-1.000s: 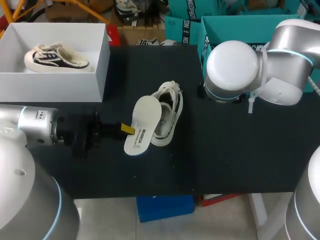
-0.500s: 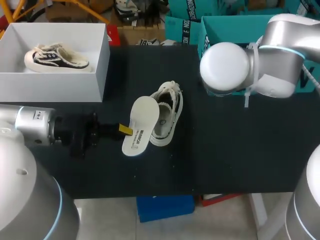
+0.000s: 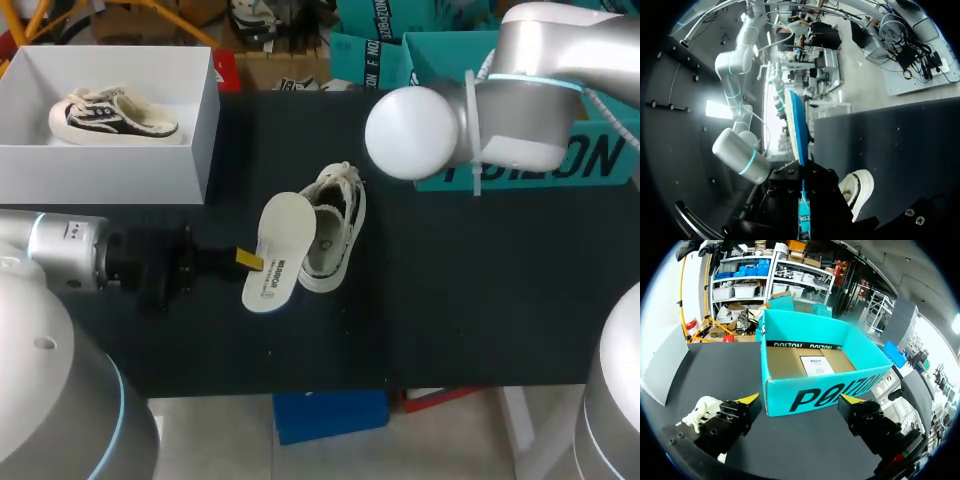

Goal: Take the shoe out of the shoebox, open the shoe tongue, remove and reinsert the insole, then place the shoe into the shoebox

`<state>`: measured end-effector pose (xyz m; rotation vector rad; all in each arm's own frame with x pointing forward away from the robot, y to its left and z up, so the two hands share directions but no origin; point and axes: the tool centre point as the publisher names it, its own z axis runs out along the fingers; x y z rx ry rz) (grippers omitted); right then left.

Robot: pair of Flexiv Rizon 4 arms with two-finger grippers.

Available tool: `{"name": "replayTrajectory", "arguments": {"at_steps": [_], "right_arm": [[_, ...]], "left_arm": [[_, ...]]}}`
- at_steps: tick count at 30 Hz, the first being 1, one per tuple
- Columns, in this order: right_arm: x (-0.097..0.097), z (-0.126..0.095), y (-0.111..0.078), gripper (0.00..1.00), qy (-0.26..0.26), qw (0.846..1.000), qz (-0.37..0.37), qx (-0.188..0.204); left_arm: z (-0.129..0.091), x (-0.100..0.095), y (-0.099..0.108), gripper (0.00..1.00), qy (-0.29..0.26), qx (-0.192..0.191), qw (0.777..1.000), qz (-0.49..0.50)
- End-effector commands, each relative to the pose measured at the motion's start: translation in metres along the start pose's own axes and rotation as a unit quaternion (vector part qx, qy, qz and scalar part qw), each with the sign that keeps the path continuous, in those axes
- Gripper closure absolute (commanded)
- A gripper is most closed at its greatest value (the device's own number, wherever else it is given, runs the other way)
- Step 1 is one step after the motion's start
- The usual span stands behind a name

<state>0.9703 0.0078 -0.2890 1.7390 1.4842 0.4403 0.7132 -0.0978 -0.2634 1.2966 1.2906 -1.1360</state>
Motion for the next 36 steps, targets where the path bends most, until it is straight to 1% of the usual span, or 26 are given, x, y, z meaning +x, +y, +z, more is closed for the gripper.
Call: {"name": "replayTrajectory", "arguments": {"at_steps": [1, 6, 7, 8, 9, 10, 11, 13, 16, 20, 22, 25, 27, 30, 36], "right_arm": [[0.007, 0.004, 0.004, 0.00, -0.052, 0.867, 0.474, -0.145], [-0.002, 0.008, 0.011, 0.00, -0.098, 0.869, 0.455, -0.169], [-0.005, 0.009, 0.012, 0.00, -0.124, 0.868, 0.446, -0.180], [-0.008, 0.011, 0.013, 0.00, -0.145, 0.867, 0.443, -0.176], [-0.011, 0.012, 0.013, 0.00, -0.155, 0.867, 0.442, -0.172], [-0.013, 0.012, 0.014, 0.00, -0.162, 0.866, 0.436, -0.181], [-0.015, 0.012, 0.014, 0.00, -0.164, 0.867, 0.435, -0.181], [-0.016, 0.009, 0.017, 0.00, -0.146, 0.871, 0.437, -0.172], [-0.014, 0.003, 0.019, 0.00, -0.099, 0.880, 0.438, -0.153], [-0.013, -0.007, 0.023, 0.00, -0.034, 0.892, 0.436, -0.111], [-0.015, -0.011, 0.026, 0.00, -0.009, 0.894, 0.437, -0.097], [-0.018, -0.015, 0.030, 0.00, 0.027, 0.893, 0.443, -0.071], [-0.018, -0.020, 0.031, 0.00, 0.056, 0.888, 0.452, -0.053], [-0.014, -0.026, 0.029, 0.00, 0.105, 0.874, 0.474, -0.026], [-0.014, -0.026, 0.029, 0.00, 0.138, 0.834, 0.533, -0.019]], "left_arm": [[-0.001, -0.002, -0.003, 1.00, 0.005, -0.006, 1.000, 0.001], [-0.003, -0.002, -0.003, 1.00, 0.009, -0.009, 1.000, 0.001], [-0.003, -0.002, -0.003, 1.00, 0.009, -0.009, 1.000, 0.001], [-0.003, -0.002, -0.003, 1.00, 0.010, -0.010, 1.000, 0.001], [-0.003, -0.002, -0.003, 1.00, 0.011, -0.010, 1.000, 0.001], [-0.003, -0.002, -0.003, 1.00, 0.012, -0.010, 1.000, 0.001], [-0.003, -0.002, -0.003, 1.00, 0.012, -0.010, 1.000, 0.001], [-0.003, -0.002, -0.003, 1.00, 0.013, -0.010, 1.000, 0.001], [-0.003, -0.002, -0.002, 1.00, 0.015, -0.011, 1.000, 0.001], [-0.002, -0.002, -0.003, 1.00, 0.016, -0.010, 1.000, 0.000], [-0.001, -0.003, -0.003, 1.00, 0.016, -0.009, 1.000, 0.000], [0.000, -0.004, -0.003, 1.00, 0.016, -0.008, 1.000, 0.001], [0.000, -0.004, -0.003, 1.00, 0.017, -0.007, 1.000, 0.001], [0.000, -0.004, -0.003, 1.00, 0.018, -0.007, 1.000, 0.001], [-0.003, -0.006, -0.001, 1.00, 0.012, -0.015, 1.000, -0.003]]}}
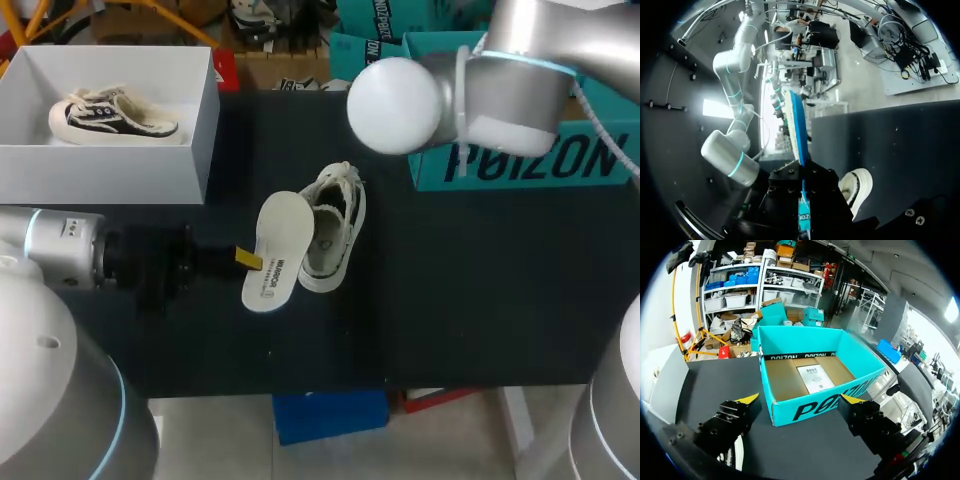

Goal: Take the shoe out of the shoebox, open the shoe tongue, remove and reinsert the insole, then place the shoe into the shoebox

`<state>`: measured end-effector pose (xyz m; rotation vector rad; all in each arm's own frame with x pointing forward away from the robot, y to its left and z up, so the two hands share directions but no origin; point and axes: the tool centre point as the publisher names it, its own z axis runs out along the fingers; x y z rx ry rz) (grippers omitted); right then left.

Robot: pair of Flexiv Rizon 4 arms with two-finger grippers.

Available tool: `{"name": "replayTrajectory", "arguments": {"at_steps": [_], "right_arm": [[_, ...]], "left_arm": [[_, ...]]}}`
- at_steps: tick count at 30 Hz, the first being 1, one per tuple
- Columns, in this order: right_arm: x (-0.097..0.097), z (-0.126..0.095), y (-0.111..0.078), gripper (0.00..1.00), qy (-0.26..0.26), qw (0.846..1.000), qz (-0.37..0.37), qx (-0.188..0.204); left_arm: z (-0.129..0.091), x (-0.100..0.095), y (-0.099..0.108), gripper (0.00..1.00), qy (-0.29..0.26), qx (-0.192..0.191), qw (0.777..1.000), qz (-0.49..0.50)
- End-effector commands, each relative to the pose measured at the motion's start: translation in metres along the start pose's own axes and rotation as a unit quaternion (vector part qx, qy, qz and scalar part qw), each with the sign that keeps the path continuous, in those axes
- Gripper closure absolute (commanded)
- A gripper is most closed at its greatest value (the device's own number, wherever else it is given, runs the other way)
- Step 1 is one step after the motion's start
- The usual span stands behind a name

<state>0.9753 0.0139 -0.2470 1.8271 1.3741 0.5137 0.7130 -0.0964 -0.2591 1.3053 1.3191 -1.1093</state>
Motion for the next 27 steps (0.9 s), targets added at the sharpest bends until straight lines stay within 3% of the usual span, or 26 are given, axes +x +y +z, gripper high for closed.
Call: {"name": "replayTrajectory", "arguments": {"at_steps": [1, 7, 14, 16, 20, 22, 25, 27], "right_arm": [[-0.012, -0.001, -0.004, 0.00, 0.140, 0.861, 0.490, -0.005], [-0.012, -0.001, -0.004, 0.00, 0.160, 0.839, 0.520, -0.009], [-0.014, 0.000, -0.002, 0.00, 0.173, 0.830, 0.530, -0.015], [-0.017, 0.006, 0.002, 0.00, 0.167, 0.830, 0.531, -0.037], [-0.019, 0.017, 0.002, 0.00, 0.147, 0.838, 0.523, -0.055], [-0.023, 0.025, 0.001, 0.00, 0.128, 0.855, 0.497, -0.077], [-0.031, 0.035, -0.001, 0.00, 0.103, 0.867, 0.480, -0.084], [-0.036, 0.040, -0.001, 0.00, 0.092, 0.867, 0.482, -0.084]], "left_arm": [[-0.001, 0.000, -0.001, 1.00, -0.002, -0.007, 1.000, -0.003], [0.003, 0.002, 0.000, 1.00, -0.001, 0.004, 1.000, -0.006], [0.010, -0.004, -0.002, 1.00, -0.005, 0.015, 1.000, 0.003], [0.011, -0.004, -0.004, 1.00, -0.006, 0.015, 1.000, 0.003], [0.009, -0.003, -0.007, 1.00, -0.005, 0.014, 1.000, 0.002], [0.007, -0.003, -0.008, 1.00, -0.003, 0.012, 1.000, 0.002], [0.005, -0.003, -0.008, 1.00, 0.000, 0.009, 1.000, 0.001], [0.005, -0.003, -0.008, 1.00, 0.002, 0.008, 1.000, 0.002]]}}
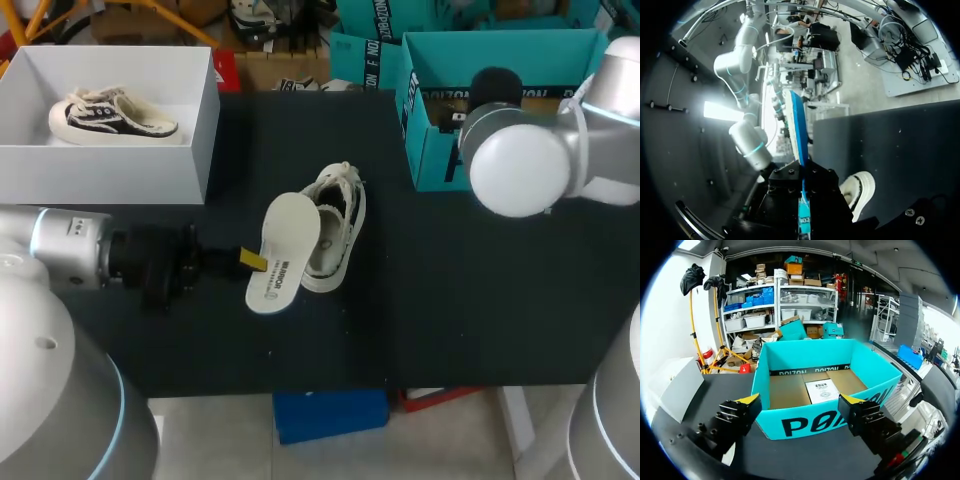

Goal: Take the shoe out of the shoebox, open the shoe tongue, remove and reinsert the insole, then place the shoe into the shoebox

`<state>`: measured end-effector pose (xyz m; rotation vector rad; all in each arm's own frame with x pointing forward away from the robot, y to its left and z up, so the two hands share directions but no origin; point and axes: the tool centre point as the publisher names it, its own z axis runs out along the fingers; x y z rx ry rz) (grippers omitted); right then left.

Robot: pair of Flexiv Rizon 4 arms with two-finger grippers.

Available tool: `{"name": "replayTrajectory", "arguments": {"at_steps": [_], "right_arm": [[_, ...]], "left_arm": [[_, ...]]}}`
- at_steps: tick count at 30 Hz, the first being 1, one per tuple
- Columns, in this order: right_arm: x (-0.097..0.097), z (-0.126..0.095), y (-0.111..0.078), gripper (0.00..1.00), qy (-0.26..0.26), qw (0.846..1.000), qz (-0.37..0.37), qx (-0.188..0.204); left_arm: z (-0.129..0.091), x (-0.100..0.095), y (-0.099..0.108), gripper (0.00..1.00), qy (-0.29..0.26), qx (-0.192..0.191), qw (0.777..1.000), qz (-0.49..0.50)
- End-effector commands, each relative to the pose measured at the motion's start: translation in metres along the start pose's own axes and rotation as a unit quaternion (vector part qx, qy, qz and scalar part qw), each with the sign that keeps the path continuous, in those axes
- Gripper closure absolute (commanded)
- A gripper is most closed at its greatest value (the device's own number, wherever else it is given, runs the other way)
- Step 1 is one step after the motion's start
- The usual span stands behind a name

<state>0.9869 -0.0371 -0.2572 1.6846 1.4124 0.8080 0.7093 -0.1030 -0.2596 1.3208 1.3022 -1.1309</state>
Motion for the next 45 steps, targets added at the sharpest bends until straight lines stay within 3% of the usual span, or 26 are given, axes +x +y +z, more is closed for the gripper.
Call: {"name": "replayTrajectory", "arguments": {"at_steps": [1, 7, 13, 17, 22, 29, 34, 39, 40, 45], "right_arm": [[0.002, 0.010, -0.008, 0.00, -0.040, 0.879, 0.471, -0.064], [-0.019, 0.024, -0.008, 0.00, -0.064, 0.876, 0.468, -0.094], [-0.031, 0.039, -0.006, 0.00, -0.081, 0.884, 0.443, -0.128], [-0.031, 0.054, 0.000, 0.00, -0.007, 0.893, 0.428, -0.140], [-0.019, 0.052, 0.008, 0.00, 0.115, 0.896, 0.411, -0.123], [-0.008, 0.045, 0.019, 0.00, 0.241, 0.872, 0.410, -0.116], [0.002, 0.045, 0.028, 0.00, 0.312, 0.841, 0.428, -0.108], [0.014, 0.046, 0.040, 0.00, 0.367, 0.800, 0.466, -0.090], [0.016, 0.047, 0.042, 0.00, 0.374, 0.797, 0.466, -0.088], [0.023, 0.052, 0.054, 0.00, 0.375, 0.818, 0.429, -0.082]], "left_arm": [[-0.002, -0.002, -0.004, 1.00, 0.005, -0.005, 1.000, 0.000], [0.001, -0.002, -0.005, 1.00, 0.009, -0.002, 1.000, 0.001], [0.002, -0.005, -0.005, 1.00, 0.013, -0.002, 1.000, 0.003], [-0.001, -0.004, -0.003, 1.00, 0.017, -0.006, 1.000, 0.002], [-0.001, -0.002, -0.002, 1.00, 0.019, -0.008, 1.000, -0.001], [0.005, -0.002, -0.001, 1.00, 0.021, -0.004, 1.000, -0.002], [0.006, -0.002, -0.001, 1.00, 0.022, -0.003, 1.000, -0.002], [0.006, -0.003, -0.001, 1.00, 0.024, -0.006, 1.000, -0.002], [0.006, -0.003, 0.000, 1.00, 0.025, -0.006, 1.000, -0.002], [0.004, -0.003, 0.000, 1.00, 0.026, -0.009, 1.000, -0.001]]}}
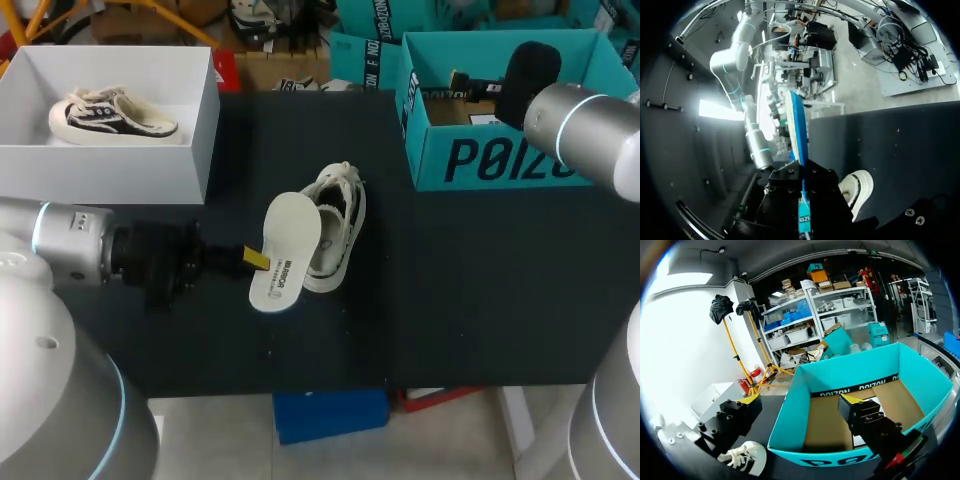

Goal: Take the shoe out of the shoebox, open the shoe tongue, remove and reinsert the insole, then place the shoe into the shoebox

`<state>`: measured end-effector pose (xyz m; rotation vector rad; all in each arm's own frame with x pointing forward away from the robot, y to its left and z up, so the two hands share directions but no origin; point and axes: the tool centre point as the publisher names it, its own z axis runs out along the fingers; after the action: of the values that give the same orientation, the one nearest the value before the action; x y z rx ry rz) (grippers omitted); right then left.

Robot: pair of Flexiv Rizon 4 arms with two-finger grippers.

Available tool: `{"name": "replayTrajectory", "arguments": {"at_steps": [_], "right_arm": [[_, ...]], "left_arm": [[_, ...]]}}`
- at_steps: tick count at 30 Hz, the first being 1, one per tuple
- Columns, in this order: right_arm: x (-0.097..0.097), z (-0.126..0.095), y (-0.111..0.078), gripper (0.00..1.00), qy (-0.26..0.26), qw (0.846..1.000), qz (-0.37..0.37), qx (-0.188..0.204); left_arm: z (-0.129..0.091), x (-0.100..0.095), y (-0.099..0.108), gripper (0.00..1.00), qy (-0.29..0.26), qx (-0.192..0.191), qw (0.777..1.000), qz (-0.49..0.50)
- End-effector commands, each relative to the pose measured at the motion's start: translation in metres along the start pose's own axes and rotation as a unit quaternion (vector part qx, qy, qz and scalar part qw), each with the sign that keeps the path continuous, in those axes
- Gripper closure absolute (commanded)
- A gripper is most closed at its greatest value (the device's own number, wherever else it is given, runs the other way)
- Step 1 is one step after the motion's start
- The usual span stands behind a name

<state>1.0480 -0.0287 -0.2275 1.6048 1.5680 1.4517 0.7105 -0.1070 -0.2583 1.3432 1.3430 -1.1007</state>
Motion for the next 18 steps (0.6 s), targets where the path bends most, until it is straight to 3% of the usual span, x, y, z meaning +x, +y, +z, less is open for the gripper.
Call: {"name": "replayTrajectory", "arguments": {"at_steps": [1, 6, 9, 18], "right_arm": [[-0.0042, 0.0171, -0.0002, 0.00, 0.139, 0.924, 0.333, -0.125], [-0.0044, 0.0214, 0.0059, 0.00, 0.125, 0.943, 0.286, -0.119], [-0.0090, 0.0230, 0.0094, 0.00, 0.075, 0.978, 0.140, -0.136], [-0.0090, 0.0230, 0.0094, 0.00, 0.075, 0.978, 0.140, -0.136]], "left_arm": [[-0.0003, -0.0015, -0.0010, 1.00, 0.003, -0.004, 1.000, 0.001], [-0.0026, -0.0010, -0.0002, 1.00, 0.002, -0.007, 1.000, 0.000], [-0.0032, -0.0005, 0.0002, 1.00, 0.002, -0.009, 1.000, 0.000], [-0.0017, 0.0030, 0.0020, 1.00, -0.009, -0.012, 1.000, -0.007]]}}
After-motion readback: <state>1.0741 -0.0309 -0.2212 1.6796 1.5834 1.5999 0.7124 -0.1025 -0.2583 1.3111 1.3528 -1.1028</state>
